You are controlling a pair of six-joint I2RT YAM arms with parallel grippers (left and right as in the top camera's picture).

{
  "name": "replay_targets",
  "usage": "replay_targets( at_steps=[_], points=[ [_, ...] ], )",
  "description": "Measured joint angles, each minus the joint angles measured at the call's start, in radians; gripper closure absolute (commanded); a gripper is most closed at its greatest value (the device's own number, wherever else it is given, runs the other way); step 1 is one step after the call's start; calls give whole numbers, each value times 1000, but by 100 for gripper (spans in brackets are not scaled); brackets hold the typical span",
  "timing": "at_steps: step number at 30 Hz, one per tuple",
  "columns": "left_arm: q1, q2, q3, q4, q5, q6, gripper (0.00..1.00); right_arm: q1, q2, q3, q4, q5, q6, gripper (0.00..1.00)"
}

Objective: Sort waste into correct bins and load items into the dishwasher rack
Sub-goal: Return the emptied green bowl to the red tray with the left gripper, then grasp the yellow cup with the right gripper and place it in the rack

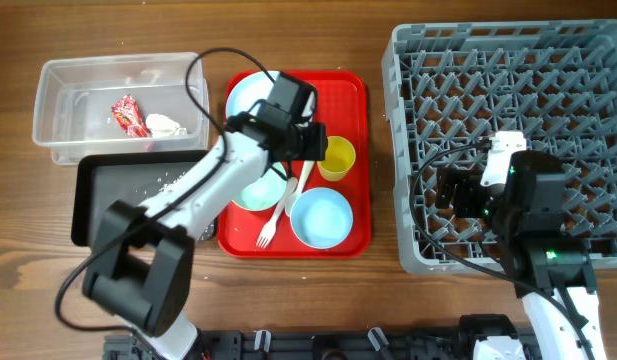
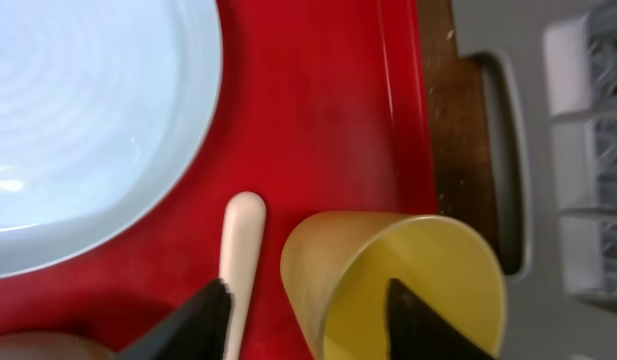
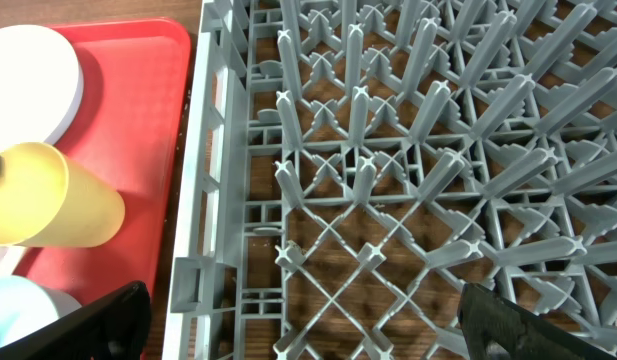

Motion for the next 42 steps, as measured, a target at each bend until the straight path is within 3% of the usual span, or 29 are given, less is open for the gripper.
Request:
replay_targets(
  at_steps=[3, 4, 10, 13, 15, 20, 23, 26, 30, 34, 36, 42],
  points=[
    [-13, 52, 0, 0, -1, 0, 94, 0, 0, 0, 0, 0, 0, 0],
    [-13, 61, 0, 0, -3, -7, 96, 0, 0, 0, 0, 0, 0, 0],
    [-10, 73, 0, 35, -10, -34, 96, 0, 0, 0, 13, -19, 0, 0],
    [27, 64, 0, 41, 95, -83, 96, 0, 0, 0, 72, -32, 0, 0],
    [85, 46, -2, 90, 251, -114, 96, -1, 0, 0, 116, -97, -6, 0],
    [276, 31, 0, 282, 864, -147, 96, 1, 56, 1, 195, -589, -99, 0],
    [265, 29, 0, 285, 1094, -154, 96, 1, 134, 2, 232, -834, -118, 0],
    [209, 29, 0, 285, 1231, -154, 96, 1, 229, 2, 327, -1041, -124, 0],
    [132, 29, 0, 285, 1275, -154, 96, 1, 295, 5, 456, -1151, -113, 1],
    [105, 29, 0, 285, 1290, -154, 96, 1, 309, 6, 593, -1245, -67, 11],
    [105, 29, 0, 285, 1302, -154, 96, -1, 309, 6, 596, -1250, -52, 18],
    [105, 29, 0, 285, 1324, -154, 96, -1, 309, 6, 598, -1249, -41, 25]
  ],
)
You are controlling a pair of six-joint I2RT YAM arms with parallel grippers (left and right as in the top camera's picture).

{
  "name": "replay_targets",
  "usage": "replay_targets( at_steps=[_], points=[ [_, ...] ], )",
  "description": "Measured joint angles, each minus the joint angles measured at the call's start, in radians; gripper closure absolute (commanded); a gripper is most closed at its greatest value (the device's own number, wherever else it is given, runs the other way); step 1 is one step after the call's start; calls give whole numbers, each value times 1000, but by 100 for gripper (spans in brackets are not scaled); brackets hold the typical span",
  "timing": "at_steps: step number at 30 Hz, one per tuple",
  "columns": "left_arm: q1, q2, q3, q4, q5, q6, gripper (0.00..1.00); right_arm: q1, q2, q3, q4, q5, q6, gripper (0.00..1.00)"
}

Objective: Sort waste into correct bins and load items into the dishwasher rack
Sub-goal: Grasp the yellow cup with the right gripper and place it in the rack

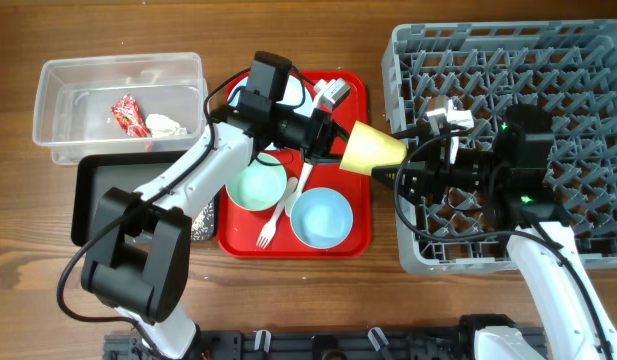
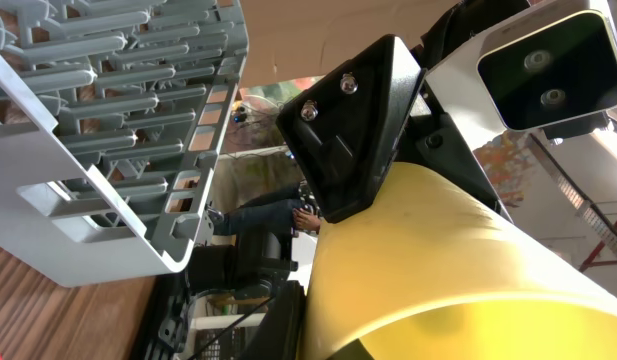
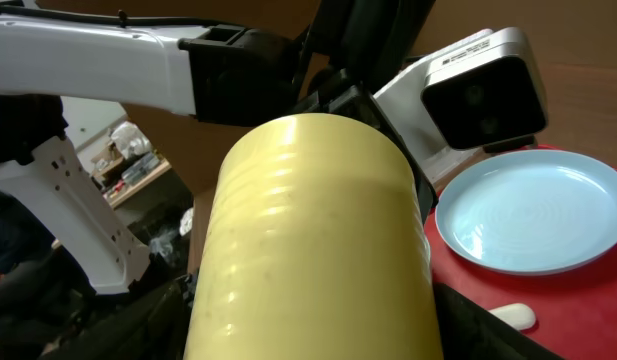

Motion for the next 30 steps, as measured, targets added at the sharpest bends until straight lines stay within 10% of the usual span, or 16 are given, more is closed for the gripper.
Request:
replay_targets(
  at_steps=[14, 22, 30],
  points=[
    [100, -2, 1, -140, -327, 8, 48, 2, 0, 1, -157, 282, 29, 44],
    [330, -142, 0, -600, -837, 149, 47, -66, -68, 283, -777, 807, 30, 49],
    [370, -368, 0, -679, -1130, 171, 45, -248, -26, 501, -1196, 1192, 87, 40]
  ],
)
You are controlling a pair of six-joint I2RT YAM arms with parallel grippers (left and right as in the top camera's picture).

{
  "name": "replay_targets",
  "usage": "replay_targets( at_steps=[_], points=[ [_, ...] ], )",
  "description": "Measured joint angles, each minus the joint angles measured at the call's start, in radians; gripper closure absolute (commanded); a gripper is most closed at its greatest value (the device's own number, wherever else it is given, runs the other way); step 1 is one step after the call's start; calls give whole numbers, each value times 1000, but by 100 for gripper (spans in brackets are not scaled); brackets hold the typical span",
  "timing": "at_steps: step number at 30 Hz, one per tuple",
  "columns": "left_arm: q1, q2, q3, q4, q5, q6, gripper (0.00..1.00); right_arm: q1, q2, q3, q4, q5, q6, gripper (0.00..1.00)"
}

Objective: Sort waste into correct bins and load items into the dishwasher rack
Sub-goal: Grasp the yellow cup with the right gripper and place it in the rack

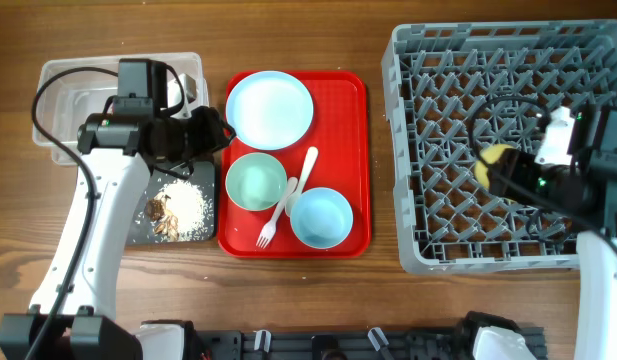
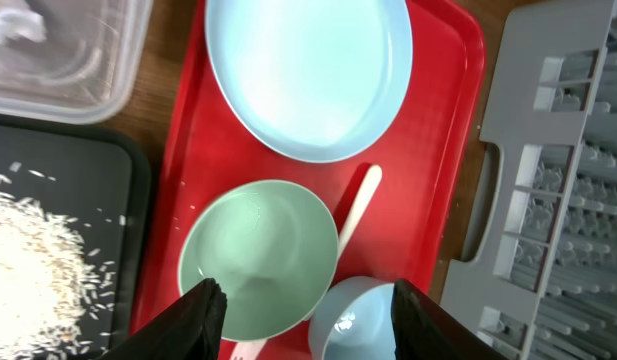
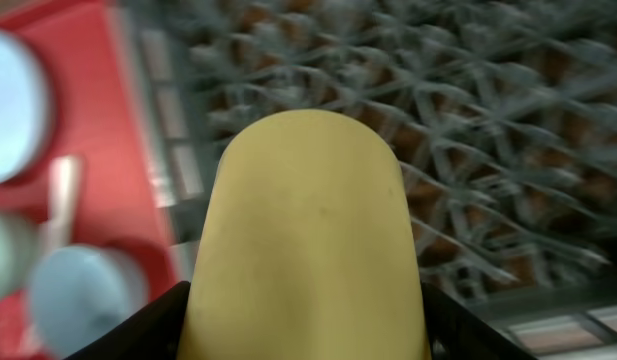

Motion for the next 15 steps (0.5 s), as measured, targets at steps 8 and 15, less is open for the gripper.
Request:
replay_targets(
  at_steps=[8, 15],
  points=[
    [0, -9, 0, -26, -35, 0, 46, -62, 263, 3, -58, 87, 0, 36],
    [0, -9, 0, -27, -38, 0, 45, -62, 382, 3, -48, 87, -5, 0]
  ],
)
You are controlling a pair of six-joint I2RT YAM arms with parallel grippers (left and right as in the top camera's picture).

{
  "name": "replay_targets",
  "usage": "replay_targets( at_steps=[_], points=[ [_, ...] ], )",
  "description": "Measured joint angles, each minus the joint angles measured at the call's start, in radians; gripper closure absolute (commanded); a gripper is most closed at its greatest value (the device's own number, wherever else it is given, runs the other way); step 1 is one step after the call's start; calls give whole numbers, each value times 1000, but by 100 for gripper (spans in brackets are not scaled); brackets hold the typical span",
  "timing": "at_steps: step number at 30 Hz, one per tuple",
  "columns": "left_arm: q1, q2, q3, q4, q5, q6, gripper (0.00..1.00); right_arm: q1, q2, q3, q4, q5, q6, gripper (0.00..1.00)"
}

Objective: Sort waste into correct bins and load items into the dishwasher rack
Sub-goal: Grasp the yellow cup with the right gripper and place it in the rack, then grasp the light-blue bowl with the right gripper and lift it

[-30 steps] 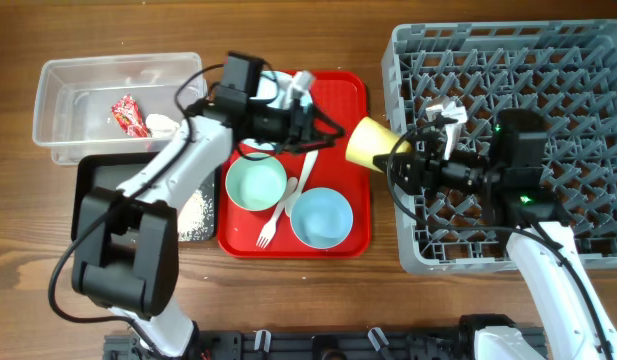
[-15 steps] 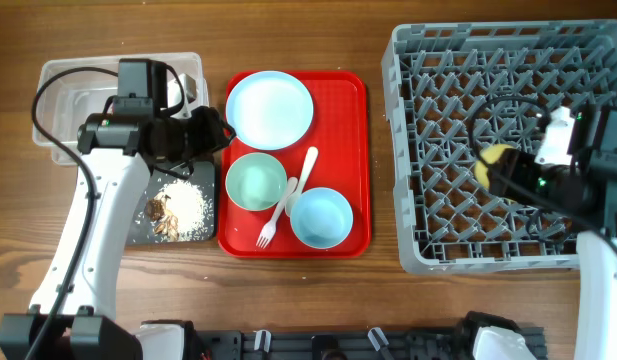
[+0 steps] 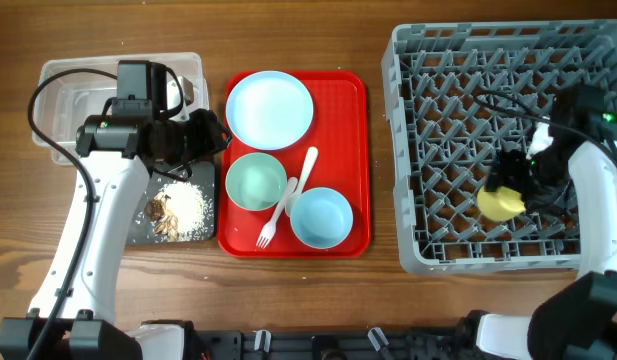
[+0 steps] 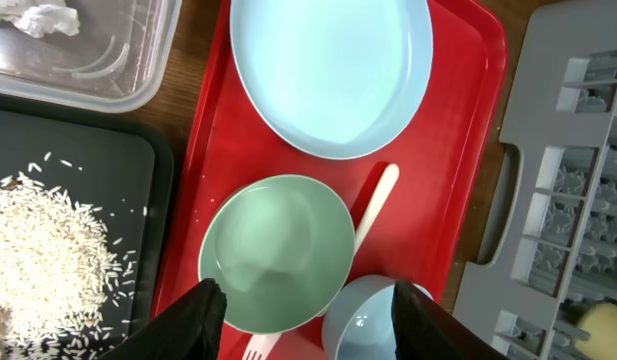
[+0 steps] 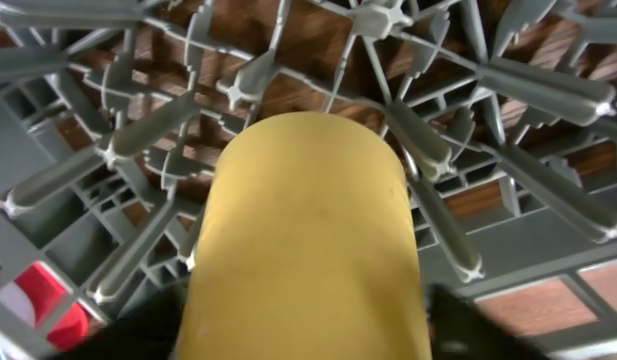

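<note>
The yellow cup point(image 3: 498, 204) lies among the tines of the grey dishwasher rack point(image 3: 408, 150), near its front right. My right gripper point(image 3: 513, 178) is shut on the cup point(image 5: 308, 230), a dark finger pressed to each side. On the red tray point(image 3: 348, 100) are a pale blue plate point(image 3: 270, 109), a green bowl point(image 3: 256, 181), a blue bowl point(image 3: 321, 217), a white fork point(image 3: 271, 226) and a white spoon point(image 3: 304, 170). My left gripper point(image 4: 308, 325) hangs open above the green bowl point(image 4: 276, 252), holding nothing.
A clear plastic bin point(image 3: 78, 80) stands at the far left with crumpled white waste point(image 4: 43, 15) in it. In front of it a black tray point(image 3: 183, 205) holds rice and brown scraps. Rack tines rise all round the cup.
The right gripper has carried the yellow cup from above the rack's middle right down among the tines nearer the front. The left arm has hardly shifted.
First my left gripper was at the yellow cup on the red tray, the right one over the rack. Then the left held the cup out past the tray toward the right gripper. Later the right held it over the rack with the left drawn back open; now it sits among the tines.
</note>
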Motion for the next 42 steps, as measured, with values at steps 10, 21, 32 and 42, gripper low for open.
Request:
replay_targets(
  at_steps=[10, 21, 32, 42],
  points=[
    [0, 0, 0, -82, -109, -2, 40, 0, 15, 30, 6, -74, -6, 0],
    [0, 0, 0, -179, -393, -88, 9, 515, -152, 157, 128, -342, -221, 4],
    [98, 0, 0, -189, -404, -99, 4, 794, 283, 155, 181, -233, -60, 28],
    [192, 0, 0, -193, -404, -102, 3, 810, 511, 154, 184, -220, -8, 86]
  ],
)
